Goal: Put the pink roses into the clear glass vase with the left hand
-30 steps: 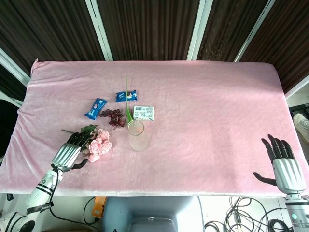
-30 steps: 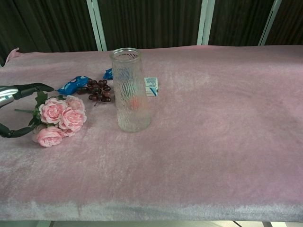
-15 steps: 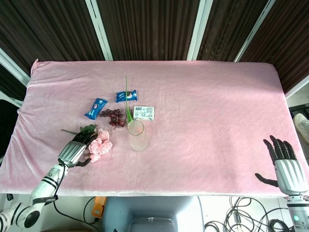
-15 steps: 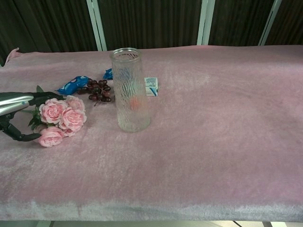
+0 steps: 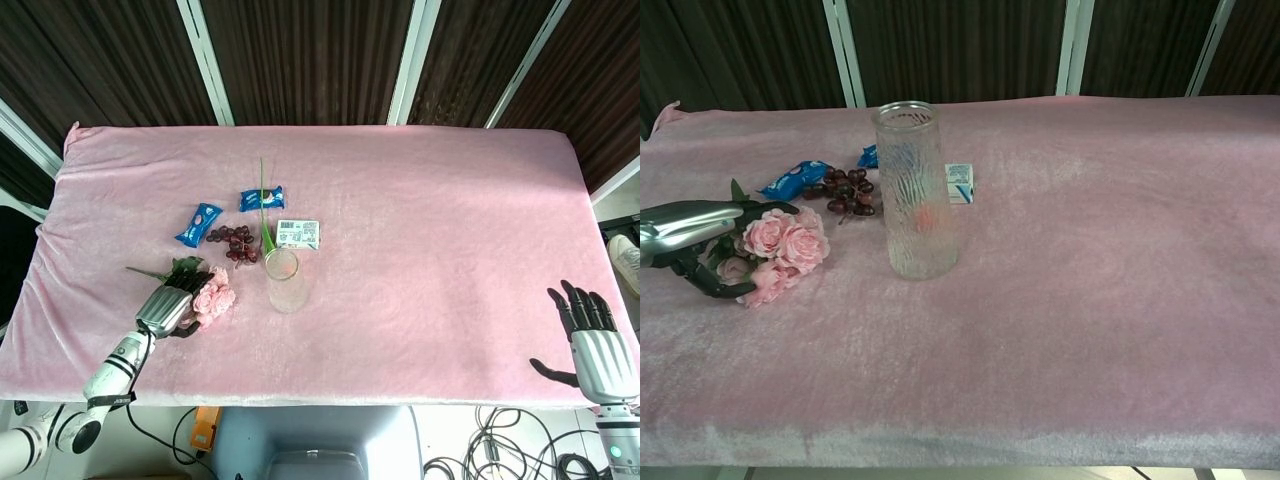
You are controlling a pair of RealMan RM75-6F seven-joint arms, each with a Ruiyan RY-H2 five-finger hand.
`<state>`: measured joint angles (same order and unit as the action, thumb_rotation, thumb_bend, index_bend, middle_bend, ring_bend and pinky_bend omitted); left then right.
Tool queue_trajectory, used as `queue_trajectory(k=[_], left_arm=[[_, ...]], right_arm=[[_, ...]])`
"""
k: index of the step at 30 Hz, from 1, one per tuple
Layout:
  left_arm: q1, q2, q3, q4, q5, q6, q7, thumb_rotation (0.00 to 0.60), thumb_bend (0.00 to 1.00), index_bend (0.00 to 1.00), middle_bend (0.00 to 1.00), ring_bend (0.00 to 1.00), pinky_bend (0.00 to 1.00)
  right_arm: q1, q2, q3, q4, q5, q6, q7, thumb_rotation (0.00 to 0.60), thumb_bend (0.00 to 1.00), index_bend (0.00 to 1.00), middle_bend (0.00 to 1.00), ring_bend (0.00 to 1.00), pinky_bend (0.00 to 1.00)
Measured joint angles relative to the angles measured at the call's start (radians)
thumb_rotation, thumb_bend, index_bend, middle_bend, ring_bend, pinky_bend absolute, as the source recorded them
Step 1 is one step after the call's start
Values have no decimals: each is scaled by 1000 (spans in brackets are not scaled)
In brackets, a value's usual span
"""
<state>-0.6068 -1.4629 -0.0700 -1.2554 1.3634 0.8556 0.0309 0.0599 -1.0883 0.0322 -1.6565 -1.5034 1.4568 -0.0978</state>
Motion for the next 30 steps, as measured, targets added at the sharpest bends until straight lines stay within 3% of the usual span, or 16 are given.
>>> queue_trajectory(k=[8,12,20,26,30], left_arm=[[-16,-68,5,114,28,4,-87,600,337,466,496,359,298],[-19,-91,3,147,46,33,-136,600,348,543,579,402,323],[-5,-100,-5,167,80,127,-204,600,357,580,633,459,321],[20,-71,-15,140,135,282,-260,600,367,603,642,461,314],[48,-18,-37,49,158,408,-320,600,369,614,651,468,311]], right_arm=[[2,2,0,-1,-2,-3,5,600,133,0,0,0,0],[1,2,-1,-1,0,-3,3,600,133,0,0,0,0],[-3,7,-3,-4,-1,0,7,600,133,0,0,0,0],[-4,8,-6,-6,-6,1,7,600,133,0,0,0,0],[-4,8,-8,-6,-10,-2,9,600,133,0,0,0,0]])
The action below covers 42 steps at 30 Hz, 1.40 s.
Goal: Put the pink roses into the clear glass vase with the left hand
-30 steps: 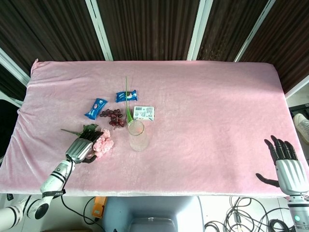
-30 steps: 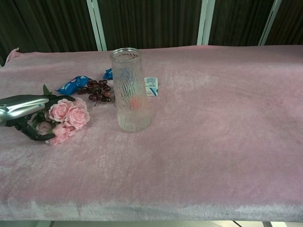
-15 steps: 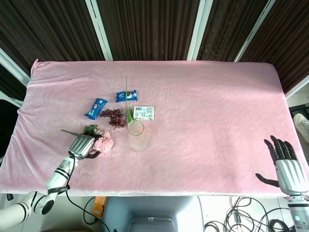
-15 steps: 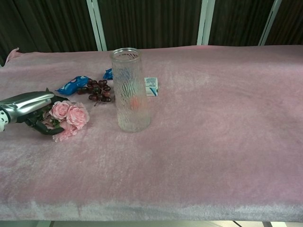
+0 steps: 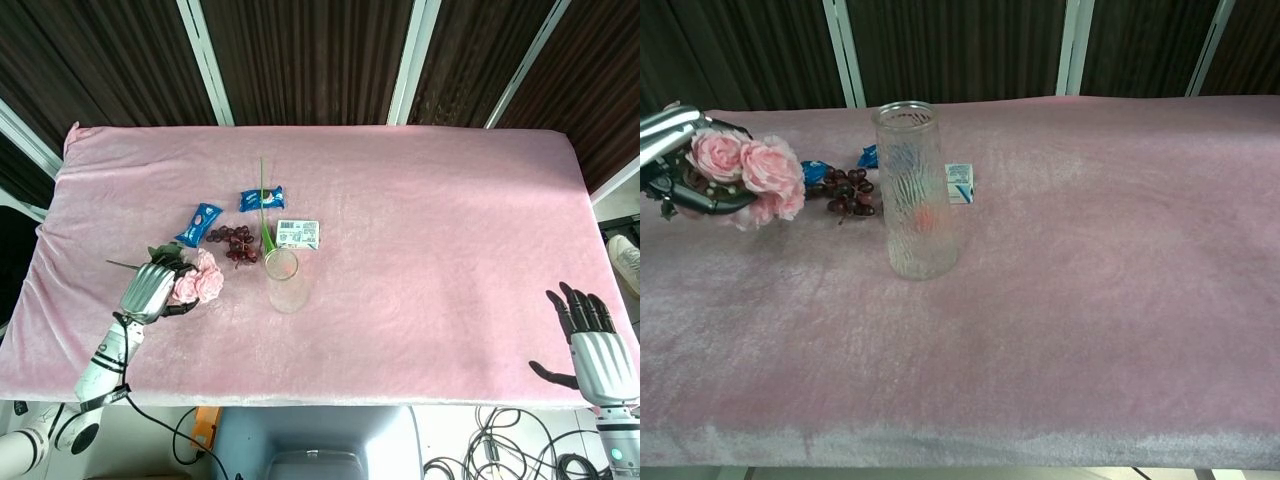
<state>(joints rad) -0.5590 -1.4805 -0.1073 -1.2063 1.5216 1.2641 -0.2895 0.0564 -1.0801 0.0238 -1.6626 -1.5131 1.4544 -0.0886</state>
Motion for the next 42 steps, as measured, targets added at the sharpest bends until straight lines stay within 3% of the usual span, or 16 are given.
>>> queue_trajectory(k=[5,10,15,18,30,36,42], left_arm=[[26,85,-40,-190,7,76,-104,600,369,613,637,466,306],[40,196,-103,-450,-8,115,-237,600,370,623,635,456,307],[21,277,-222,-684,-63,129,-301,600,372,615,634,424,307],[-12,302,-280,-771,-138,97,-305,600,373,614,634,419,308],[-148,322,-431,-943,-495,-100,-317,600,372,614,635,419,303],[-208,275,-474,-938,-603,-122,-301,600,373,617,636,419,301],[-259,213,-485,-931,-635,-114,-225,600,371,617,636,419,300]], right_arm=[[1,1,-4,-2,-8,-2,2,600,132,0,0,0,0],[0,3,-3,-1,-8,1,7,600,133,0,0,0,0],[0,1,-2,-1,-7,2,2,600,133,0,0,0,0],[0,3,-1,-1,-7,2,7,600,133,0,0,0,0],[-6,19,3,4,0,9,40,600,133,0,0,0,0],[-9,21,2,7,0,11,45,600,133,0,0,0,0],[-13,26,3,5,-3,21,60,600,133,0,0,0,0]])
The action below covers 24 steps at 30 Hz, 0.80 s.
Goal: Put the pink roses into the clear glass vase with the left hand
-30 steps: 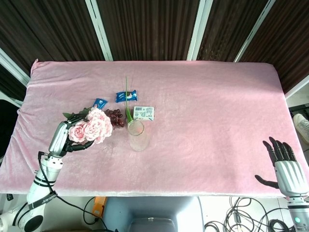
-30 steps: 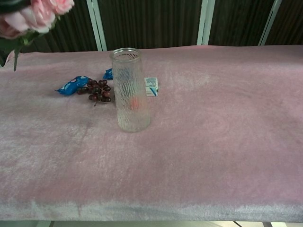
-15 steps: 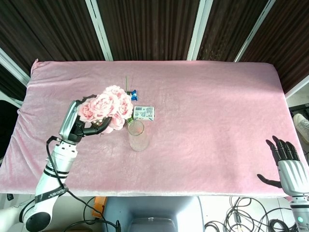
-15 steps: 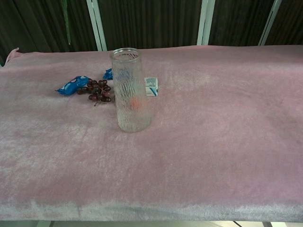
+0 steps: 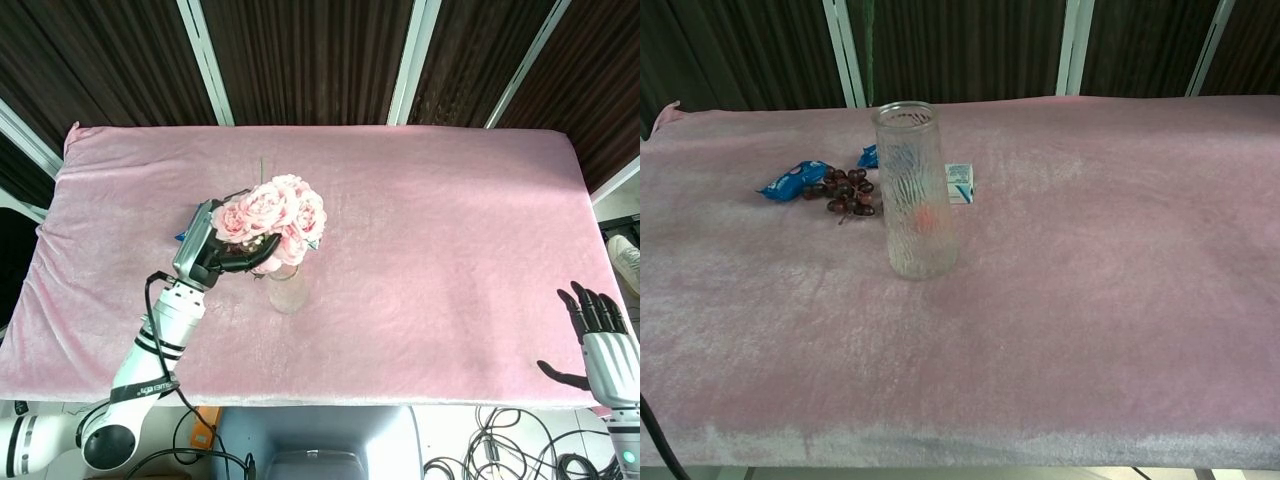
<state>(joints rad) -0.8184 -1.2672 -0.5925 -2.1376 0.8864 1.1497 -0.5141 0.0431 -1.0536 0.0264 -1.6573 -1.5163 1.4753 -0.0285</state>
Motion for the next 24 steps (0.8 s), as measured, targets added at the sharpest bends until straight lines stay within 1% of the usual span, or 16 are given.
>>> queue_trajectory(k=[6,11,19,24], left_arm=[[-55,-67,-19,42,-63,15,56,600,372,617,636,419,294],[-84,-103,-29,82,-95,17,95,600,371,617,636,419,287],[-70,-128,-10,123,-105,-17,76,600,370,617,636,419,286],[-54,-148,5,176,-106,-54,35,600,370,617,636,418,278]], right_arm=[[-4,1,-9,1,-23,9,1,600,133,0,0,0,0],[-10,8,-12,5,-31,20,23,600,133,0,0,0,0],[-26,18,-9,15,-36,52,61,600,133,0,0,0,0],[-31,19,-9,14,-41,60,67,600,133,0,0,0,0]])
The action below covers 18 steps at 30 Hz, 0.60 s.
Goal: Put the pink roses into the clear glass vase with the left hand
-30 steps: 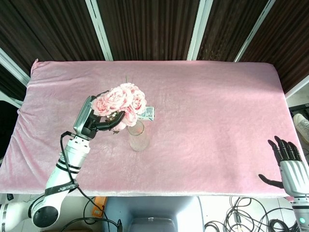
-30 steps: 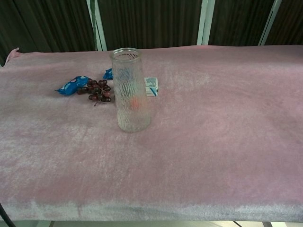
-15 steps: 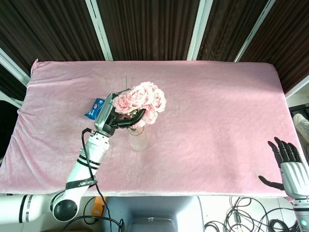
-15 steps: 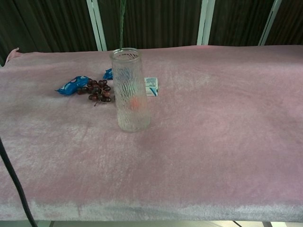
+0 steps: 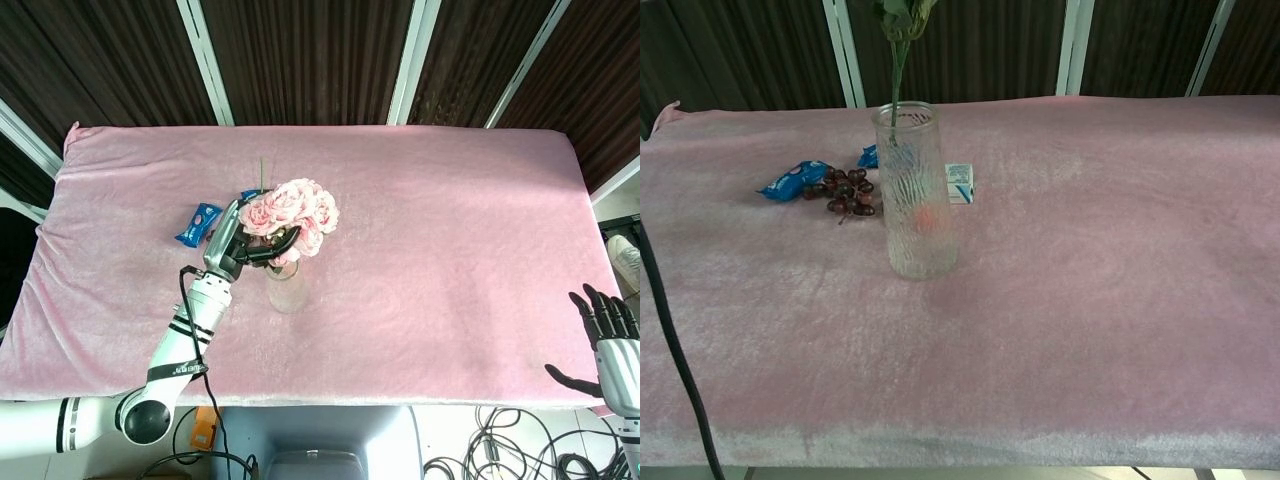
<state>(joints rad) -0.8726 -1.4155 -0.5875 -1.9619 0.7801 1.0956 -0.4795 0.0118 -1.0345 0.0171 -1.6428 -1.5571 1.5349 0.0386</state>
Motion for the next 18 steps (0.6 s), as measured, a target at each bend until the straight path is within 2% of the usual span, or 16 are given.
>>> queue_trajectory(k=[7,11,13,18], left_arm=[[19,-43,32,113,33,-65,-63,600,370,615,636,408,229],[34,-65,53,162,83,-85,-91,600,368,582,612,357,228],[43,-75,67,182,117,-91,-105,600,368,529,568,311,218],[63,-96,108,237,199,-116,-133,600,366,171,293,102,147]], right_arm=[[-2,4,7,2,7,5,27,600,133,0,0,0,0],[-9,6,19,6,17,24,52,600,133,0,0,0,0],[-13,5,22,9,20,33,56,600,133,0,0,0,0],[-17,2,22,13,17,35,53,600,133,0,0,0,0]])
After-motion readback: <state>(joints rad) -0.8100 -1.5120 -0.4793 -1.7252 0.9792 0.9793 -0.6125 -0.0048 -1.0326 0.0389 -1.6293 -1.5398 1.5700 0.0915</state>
